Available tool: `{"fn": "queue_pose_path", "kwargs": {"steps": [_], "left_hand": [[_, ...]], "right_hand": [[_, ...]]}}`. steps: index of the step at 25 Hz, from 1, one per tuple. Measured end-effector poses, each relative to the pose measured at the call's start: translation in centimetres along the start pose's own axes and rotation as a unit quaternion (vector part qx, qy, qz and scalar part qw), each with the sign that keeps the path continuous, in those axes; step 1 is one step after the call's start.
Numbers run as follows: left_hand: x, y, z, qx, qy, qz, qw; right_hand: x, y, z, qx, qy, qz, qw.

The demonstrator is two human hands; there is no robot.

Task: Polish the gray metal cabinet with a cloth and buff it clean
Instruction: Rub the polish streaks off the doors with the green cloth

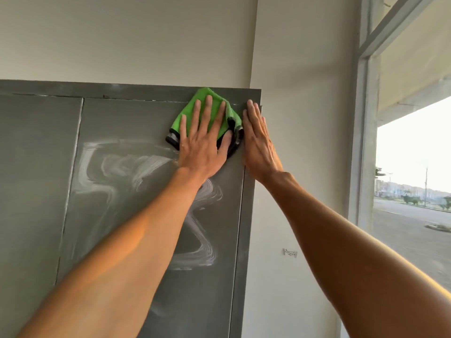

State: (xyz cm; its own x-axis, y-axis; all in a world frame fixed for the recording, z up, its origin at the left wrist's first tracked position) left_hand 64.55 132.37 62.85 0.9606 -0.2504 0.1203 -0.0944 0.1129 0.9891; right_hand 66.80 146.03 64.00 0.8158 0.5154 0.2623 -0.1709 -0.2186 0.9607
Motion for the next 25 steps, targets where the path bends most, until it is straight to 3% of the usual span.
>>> {"fn": "queue_pose_path", "kwargs": {"steps": [5, 7, 10, 14, 18, 21, 25], "left_hand": [[-0.7, -8.9, -2.1, -0.121, 0.001, 0.044, 0.992], [-0.2, -6.2, -1.8, -0.137, 0.002, 0.050, 0.989], [0.4, 0.9, -1.5, -0.098, -0.001, 0.052, 0.994], [0.2, 1.7, -2.6, -0.102, 0.005, 0.028, 0.994], [-0.6, -4.0, -3.7, -0.192, 0.023, 0.032, 0.981], [-0.1, -2.3, -3.6, -0.238, -0.006, 0.053, 0.970], [0.2, 3.8, -4.2, -0.187, 0.014, 0.025, 0.982]], "right_hand": [[0.4, -0.1, -1.0, 0.032, 0.002, 0.004, 0.999], [0.8, 0.2, -1.0, 0.042, 0.006, -0.006, 0.999], [1.5, 0.2, -1.3, 0.044, 0.030, -0.017, 0.998], [2.3, 0.3, -1.2, -0.013, 0.082, -0.035, 0.996], [4.6, -0.6, -0.2, -0.027, 0.070, -0.121, 0.990], [6.1, 1.0, -0.1, -0.064, 0.058, -0.144, 0.986], [6.4, 2.1, -0.5, -0.136, 0.067, -0.150, 0.977]]}}
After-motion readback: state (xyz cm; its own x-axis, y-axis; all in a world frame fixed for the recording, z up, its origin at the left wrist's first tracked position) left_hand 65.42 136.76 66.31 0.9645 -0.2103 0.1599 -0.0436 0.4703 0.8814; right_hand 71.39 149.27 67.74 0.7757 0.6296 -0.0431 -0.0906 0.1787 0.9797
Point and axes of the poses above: each hand's wrist, its own y-axis towards the middle knuckle, its own x-axis out of the back of the hand, z = x × y, the point moved 7 cm from there along y, towards the middle knuckle, and after that the axes turned 6 degrees about -x, right-handed, at the moved point
